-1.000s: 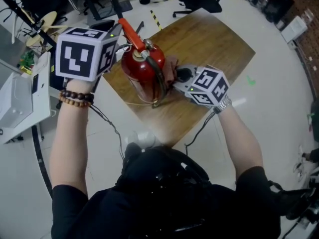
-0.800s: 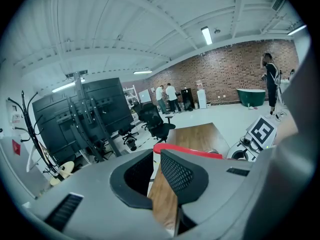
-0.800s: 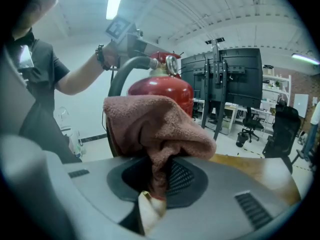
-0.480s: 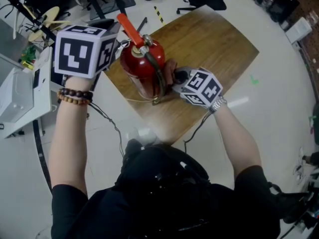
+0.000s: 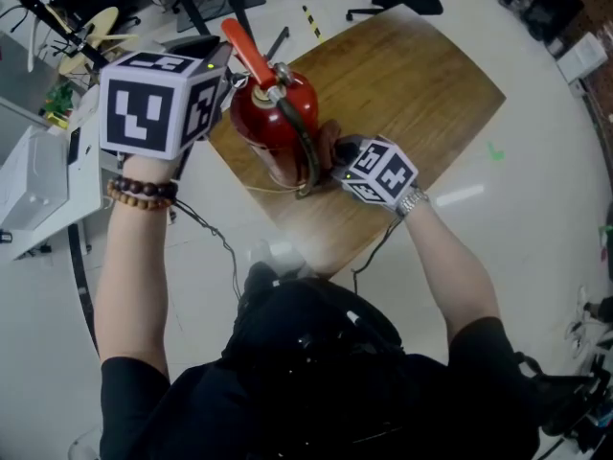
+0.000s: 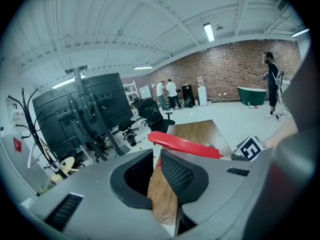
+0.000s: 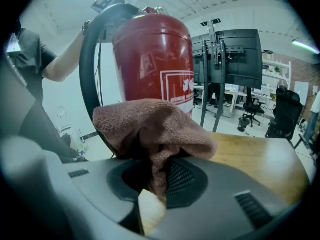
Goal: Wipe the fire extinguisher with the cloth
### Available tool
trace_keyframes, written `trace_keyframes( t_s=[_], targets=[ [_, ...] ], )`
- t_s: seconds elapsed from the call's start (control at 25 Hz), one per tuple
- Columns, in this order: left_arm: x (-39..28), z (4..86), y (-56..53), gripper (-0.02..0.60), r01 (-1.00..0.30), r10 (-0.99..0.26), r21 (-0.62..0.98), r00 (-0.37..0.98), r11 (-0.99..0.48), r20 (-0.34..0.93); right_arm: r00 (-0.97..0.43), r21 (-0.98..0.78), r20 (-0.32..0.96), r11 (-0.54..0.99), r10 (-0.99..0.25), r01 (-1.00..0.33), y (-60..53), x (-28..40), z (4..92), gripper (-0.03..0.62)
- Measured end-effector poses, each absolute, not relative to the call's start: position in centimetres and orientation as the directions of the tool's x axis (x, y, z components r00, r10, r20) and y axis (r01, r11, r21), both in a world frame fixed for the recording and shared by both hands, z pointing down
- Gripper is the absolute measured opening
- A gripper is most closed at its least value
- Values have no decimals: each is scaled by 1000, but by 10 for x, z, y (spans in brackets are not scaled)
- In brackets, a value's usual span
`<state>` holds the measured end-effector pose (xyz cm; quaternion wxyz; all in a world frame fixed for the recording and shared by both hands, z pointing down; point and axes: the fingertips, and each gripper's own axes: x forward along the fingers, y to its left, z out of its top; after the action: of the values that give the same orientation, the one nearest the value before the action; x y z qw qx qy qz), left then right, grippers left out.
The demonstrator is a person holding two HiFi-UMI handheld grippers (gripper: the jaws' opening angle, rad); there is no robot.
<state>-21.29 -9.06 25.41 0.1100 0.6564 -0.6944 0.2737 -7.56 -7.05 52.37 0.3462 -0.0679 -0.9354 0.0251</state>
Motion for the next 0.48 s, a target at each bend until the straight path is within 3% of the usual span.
trace_keyframes(
  t_s=[0.48],
  targets=[
    [-199, 242, -87, 31, -973, -863, -233, -116, -2, 492, -718, -133, 676, 986, 164, 101, -70, -76, 562, 81]
  ],
)
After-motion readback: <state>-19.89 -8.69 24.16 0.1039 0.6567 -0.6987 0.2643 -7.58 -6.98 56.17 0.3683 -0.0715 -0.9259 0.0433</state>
